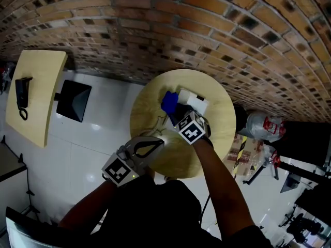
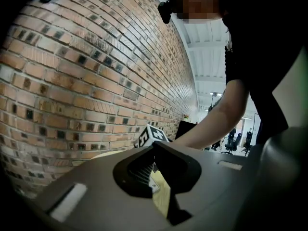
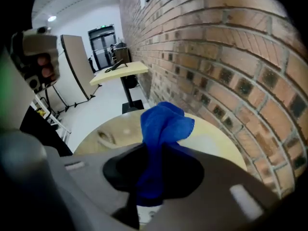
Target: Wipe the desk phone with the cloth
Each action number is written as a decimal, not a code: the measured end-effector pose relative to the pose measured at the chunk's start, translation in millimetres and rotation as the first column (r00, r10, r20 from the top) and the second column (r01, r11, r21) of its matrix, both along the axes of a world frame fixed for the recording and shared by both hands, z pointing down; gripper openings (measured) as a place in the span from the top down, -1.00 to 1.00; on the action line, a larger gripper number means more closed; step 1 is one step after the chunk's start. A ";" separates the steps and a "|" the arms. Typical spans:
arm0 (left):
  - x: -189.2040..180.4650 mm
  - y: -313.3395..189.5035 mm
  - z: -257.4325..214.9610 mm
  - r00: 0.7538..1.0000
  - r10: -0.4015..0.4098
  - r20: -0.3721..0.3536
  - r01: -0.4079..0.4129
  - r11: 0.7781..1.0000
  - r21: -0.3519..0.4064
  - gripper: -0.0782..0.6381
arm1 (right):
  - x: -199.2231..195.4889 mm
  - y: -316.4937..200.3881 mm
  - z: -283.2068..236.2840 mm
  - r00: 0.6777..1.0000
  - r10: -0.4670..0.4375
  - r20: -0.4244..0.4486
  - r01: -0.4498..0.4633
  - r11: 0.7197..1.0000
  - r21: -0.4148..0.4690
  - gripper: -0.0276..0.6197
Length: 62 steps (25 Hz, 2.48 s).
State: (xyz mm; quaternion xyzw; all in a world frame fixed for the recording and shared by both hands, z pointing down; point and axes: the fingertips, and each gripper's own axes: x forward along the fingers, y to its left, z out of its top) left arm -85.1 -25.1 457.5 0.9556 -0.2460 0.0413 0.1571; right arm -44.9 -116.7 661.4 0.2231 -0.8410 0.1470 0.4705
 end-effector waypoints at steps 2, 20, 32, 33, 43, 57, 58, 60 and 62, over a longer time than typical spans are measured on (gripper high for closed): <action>0.7 0.1 0.3 1.000 0.002 -0.004 -0.002 1.000 -0.002 0.77 | -13.1 33.9 8.1 0.997 -0.069 -0.026 0.069 0.998 -0.003 0.64; 32.8 2.1 -4.3 0.998 0.068 0.002 -0.067 0.998 -0.009 0.77 | 140.5 -54.6 4.5 0.962 0.266 -0.067 -0.258 0.960 0.110 0.64; 41.9 1.2 1.7 0.997 0.083 0.003 -0.083 0.996 -0.015 0.77 | 118.9 28.5 36.3 0.952 0.307 -0.006 -0.307 0.952 0.005 0.64; 44.2 1.1 1.6 0.996 0.089 0.003 -0.088 0.996 -0.016 0.77 | 115.0 44.3 38.3 0.957 0.290 -0.008 -0.289 0.957 0.010 0.64; 73.1 7.2 6.0 0.990 0.139 0.016 -0.139 0.990 -0.018 0.77 | 83.2 141.6 55.7 0.981 0.192 0.040 -0.188 0.978 -0.093 0.64; 71.7 10.2 8.4 0.990 0.137 0.016 -0.136 0.990 -0.029 0.77 | 216.2 41.2 35.4 0.739 0.663 0.124 -0.665 0.746 -0.024 0.64; 70.6 10.0 9.5 0.991 0.135 0.019 -0.135 0.990 -0.032 0.77 | 231.6 40.0 41.0 0.724 0.682 0.099 -0.684 0.729 -0.019 0.64; 69.0 10.6 12.8 0.991 0.134 0.028 -0.133 0.990 -0.040 0.77 | 252.6 41.7 55.7 0.712 0.700 0.052 -0.700 0.714 -0.030 0.64; 68.4 11.9 16.3 0.990 0.134 0.038 -0.132 0.990 -0.047 0.77 | 262.7 46.1 69.9 0.709 0.705 0.019 -0.704 0.709 -0.046 0.64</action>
